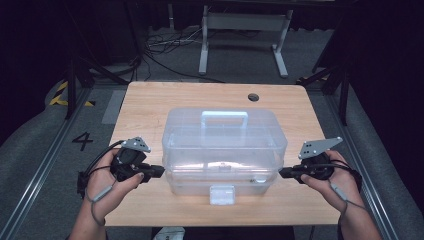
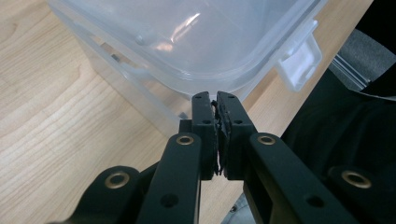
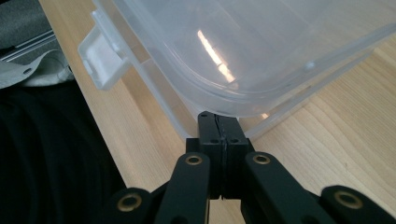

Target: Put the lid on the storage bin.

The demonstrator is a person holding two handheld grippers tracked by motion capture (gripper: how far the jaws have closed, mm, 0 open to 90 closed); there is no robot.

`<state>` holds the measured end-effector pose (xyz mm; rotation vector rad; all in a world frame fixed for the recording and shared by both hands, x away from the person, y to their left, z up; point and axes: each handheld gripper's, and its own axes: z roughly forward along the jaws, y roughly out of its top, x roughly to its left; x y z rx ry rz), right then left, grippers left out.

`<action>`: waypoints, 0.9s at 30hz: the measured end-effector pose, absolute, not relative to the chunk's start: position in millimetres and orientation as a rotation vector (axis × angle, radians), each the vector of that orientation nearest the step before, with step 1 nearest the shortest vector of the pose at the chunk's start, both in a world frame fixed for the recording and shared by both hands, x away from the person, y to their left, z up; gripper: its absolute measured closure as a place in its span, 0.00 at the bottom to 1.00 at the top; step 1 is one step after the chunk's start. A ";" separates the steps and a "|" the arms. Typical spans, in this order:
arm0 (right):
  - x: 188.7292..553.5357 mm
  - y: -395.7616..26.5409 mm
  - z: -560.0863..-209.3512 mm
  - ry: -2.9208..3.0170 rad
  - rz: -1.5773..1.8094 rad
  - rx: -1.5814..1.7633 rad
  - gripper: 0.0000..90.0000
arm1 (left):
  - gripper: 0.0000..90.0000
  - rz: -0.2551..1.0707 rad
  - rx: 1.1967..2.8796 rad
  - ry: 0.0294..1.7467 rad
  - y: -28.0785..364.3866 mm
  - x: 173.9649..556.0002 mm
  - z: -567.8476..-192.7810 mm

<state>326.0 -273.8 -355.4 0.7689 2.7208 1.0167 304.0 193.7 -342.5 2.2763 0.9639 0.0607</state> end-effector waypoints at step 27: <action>328.0 -270.7 -364.0 2.790 0.951 0.773 1.00 | 0.95 -0.012 2.387 0.947 183.7 309.8 -354.6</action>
